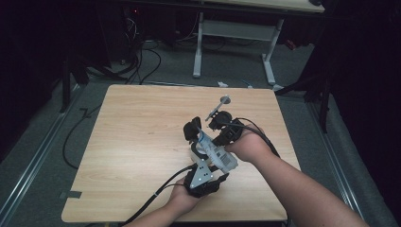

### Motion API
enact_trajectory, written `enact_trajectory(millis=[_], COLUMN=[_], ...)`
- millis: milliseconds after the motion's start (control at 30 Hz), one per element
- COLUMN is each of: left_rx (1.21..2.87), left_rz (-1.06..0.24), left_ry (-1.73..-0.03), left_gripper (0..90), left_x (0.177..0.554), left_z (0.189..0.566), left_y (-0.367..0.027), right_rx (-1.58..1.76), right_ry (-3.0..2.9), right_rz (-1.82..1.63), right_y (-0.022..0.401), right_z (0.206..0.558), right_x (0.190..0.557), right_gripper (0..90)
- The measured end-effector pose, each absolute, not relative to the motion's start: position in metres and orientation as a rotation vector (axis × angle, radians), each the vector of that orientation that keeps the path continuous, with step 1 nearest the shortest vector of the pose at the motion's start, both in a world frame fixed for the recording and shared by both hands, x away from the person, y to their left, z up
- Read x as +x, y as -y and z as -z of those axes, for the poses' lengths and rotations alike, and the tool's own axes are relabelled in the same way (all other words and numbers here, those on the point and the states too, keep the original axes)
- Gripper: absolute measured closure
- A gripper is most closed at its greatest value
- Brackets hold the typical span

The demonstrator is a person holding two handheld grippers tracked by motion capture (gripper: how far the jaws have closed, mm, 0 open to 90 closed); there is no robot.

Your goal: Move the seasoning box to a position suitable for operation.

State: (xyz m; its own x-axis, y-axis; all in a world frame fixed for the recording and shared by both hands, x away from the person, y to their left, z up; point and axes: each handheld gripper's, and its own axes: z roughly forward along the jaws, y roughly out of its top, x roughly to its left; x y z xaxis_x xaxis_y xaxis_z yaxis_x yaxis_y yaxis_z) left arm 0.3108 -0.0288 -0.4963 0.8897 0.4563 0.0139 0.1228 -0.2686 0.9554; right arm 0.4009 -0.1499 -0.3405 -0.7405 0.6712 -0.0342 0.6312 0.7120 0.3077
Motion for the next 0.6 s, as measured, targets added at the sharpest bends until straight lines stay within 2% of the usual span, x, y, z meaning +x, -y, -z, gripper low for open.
enact_trajectory(millis=[600], left_rx=[1.858], left_rz=[-0.291], left_ry=[-0.469], left_gripper=[61.2], left_x=[0.313], left_z=[0.507], left_y=[0.027], right_rx=[1.076], right_ry=[-2.773], right_rz=[-0.438], right_y=[0.154], right_z=[0.344], right_x=[0.395], right_gripper=[89.9])
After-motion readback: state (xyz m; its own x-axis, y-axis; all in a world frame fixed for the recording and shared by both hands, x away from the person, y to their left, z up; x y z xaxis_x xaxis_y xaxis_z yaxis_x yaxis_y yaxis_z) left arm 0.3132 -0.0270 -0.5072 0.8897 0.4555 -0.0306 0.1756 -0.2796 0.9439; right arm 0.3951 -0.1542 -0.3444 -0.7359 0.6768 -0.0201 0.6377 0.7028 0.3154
